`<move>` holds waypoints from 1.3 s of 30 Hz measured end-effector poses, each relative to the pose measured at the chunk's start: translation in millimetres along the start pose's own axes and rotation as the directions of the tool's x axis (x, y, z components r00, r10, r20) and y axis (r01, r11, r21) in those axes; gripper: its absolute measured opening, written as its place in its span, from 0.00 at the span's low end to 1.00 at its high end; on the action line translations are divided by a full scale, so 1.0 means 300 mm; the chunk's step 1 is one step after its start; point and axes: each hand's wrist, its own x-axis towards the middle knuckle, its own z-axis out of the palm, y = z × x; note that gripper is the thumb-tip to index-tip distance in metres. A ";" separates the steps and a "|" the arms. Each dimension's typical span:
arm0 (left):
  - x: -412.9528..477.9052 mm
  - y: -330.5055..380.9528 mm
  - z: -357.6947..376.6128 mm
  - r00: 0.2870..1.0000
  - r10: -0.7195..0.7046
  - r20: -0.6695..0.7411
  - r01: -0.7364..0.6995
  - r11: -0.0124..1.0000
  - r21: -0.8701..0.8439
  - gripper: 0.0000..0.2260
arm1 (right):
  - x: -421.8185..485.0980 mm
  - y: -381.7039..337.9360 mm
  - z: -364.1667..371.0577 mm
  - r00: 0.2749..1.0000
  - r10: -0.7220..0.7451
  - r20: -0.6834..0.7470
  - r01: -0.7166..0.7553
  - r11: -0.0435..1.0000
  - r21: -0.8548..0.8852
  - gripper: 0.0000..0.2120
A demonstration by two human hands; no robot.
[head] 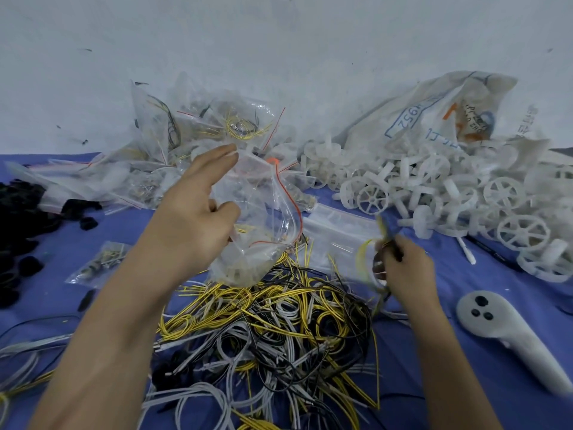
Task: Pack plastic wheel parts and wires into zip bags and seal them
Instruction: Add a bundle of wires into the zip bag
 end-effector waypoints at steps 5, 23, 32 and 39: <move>0.002 -0.001 0.002 1.000 -0.003 0.002 0.003 1.000 0.005 0.27 | -0.018 -0.053 0.015 0.999 0.005 -0.054 0.024 0.854 0.520 0.10; -0.002 0.002 0.008 0.999 -0.005 0.034 0.003 0.999 0.049 0.27 | -0.046 -0.061 0.152 0.826 -0.292 0.483 0.397 0.908 -0.131 0.11; -0.001 0.013 -0.017 1.000 -0.027 0.011 0.028 1.000 -0.004 0.26 | -0.039 -0.068 0.104 0.870 -0.250 0.425 0.376 0.894 -0.243 0.09; 0.003 0.020 -0.020 1.000 -0.018 0.026 0.017 1.000 0.018 0.27 | 0.013 -0.219 -0.053 0.935 -0.251 0.250 0.323 0.894 -0.310 0.07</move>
